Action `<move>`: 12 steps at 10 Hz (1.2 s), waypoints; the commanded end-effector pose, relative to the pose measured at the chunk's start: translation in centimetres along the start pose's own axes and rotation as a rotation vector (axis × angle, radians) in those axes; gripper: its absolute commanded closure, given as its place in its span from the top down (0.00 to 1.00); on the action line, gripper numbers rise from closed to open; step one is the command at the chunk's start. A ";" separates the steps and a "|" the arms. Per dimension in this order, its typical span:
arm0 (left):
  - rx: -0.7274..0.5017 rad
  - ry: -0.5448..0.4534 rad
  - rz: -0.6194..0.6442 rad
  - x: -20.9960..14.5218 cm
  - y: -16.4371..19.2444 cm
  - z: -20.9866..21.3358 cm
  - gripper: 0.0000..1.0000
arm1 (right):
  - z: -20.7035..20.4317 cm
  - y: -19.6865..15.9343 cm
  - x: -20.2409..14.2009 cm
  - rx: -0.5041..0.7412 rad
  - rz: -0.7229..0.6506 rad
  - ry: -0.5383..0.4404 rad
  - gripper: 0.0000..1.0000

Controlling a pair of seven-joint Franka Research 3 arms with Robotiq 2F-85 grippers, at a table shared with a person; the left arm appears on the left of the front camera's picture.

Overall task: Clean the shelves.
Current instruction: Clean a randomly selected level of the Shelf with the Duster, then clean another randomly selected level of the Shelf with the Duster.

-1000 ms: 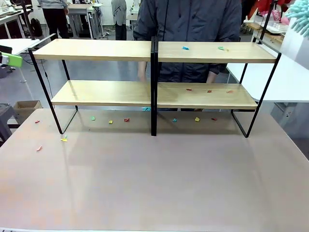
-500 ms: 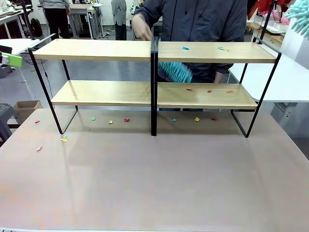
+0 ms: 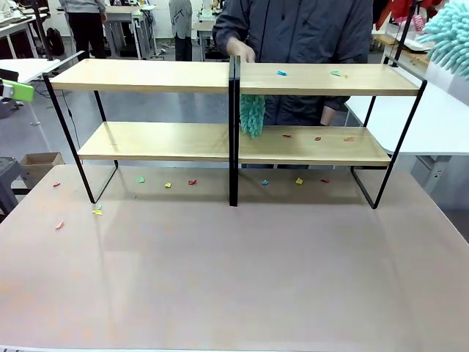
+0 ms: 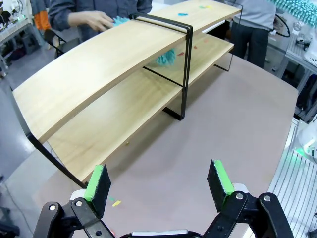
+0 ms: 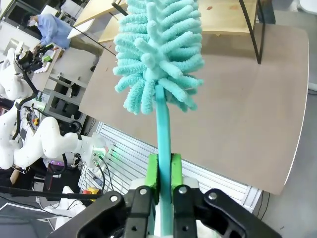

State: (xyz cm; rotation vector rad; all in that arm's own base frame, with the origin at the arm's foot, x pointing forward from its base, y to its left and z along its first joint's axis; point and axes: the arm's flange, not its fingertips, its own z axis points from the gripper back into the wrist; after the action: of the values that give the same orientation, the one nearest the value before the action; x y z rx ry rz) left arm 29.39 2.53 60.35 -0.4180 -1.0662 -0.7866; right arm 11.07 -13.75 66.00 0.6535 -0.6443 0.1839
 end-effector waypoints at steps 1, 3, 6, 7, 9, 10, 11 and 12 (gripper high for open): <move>-0.006 -0.001 -0.004 -0.1 0.1 -0.1 1.00 | 0.9 0.8 -0.4 0.004 0.024 -0.005 0.12; -0.006 -0.001 -0.004 -0.1 0.1 -0.1 1.00 | 0.9 0.8 -0.4 0.004 0.024 -0.005 0.12; -0.006 -0.001 -0.004 -0.1 0.1 -0.1 1.00 | 0.9 0.8 -0.4 0.004 0.024 -0.005 0.12; -0.006 -0.001 -0.004 -0.1 0.1 -0.1 1.00 | 0.9 0.8 -0.4 0.004 0.024 -0.005 0.12; -0.006 -0.001 -0.004 -0.1 0.1 -0.1 1.00 | 0.9 0.8 -0.4 0.004 0.024 -0.005 0.12; -0.006 -0.001 -0.004 -0.1 0.1 -0.1 1.00 | 0.9 0.8 -0.4 0.004 0.024 -0.005 0.12; -0.006 -0.001 -0.004 -0.1 0.1 -0.1 1.00 | 0.9 0.8 -0.4 0.004 0.024 -0.005 0.12; -0.006 -0.001 -0.004 -0.1 0.1 -0.1 1.00 | 0.9 0.8 -0.4 0.004 0.024 -0.005 0.12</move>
State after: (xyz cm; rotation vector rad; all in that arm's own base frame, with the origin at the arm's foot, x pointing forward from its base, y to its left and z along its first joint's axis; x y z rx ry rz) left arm 29.39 2.53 60.35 -0.4180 -1.0662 -0.7866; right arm 10.98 -13.73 66.16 0.6524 -0.6477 0.1882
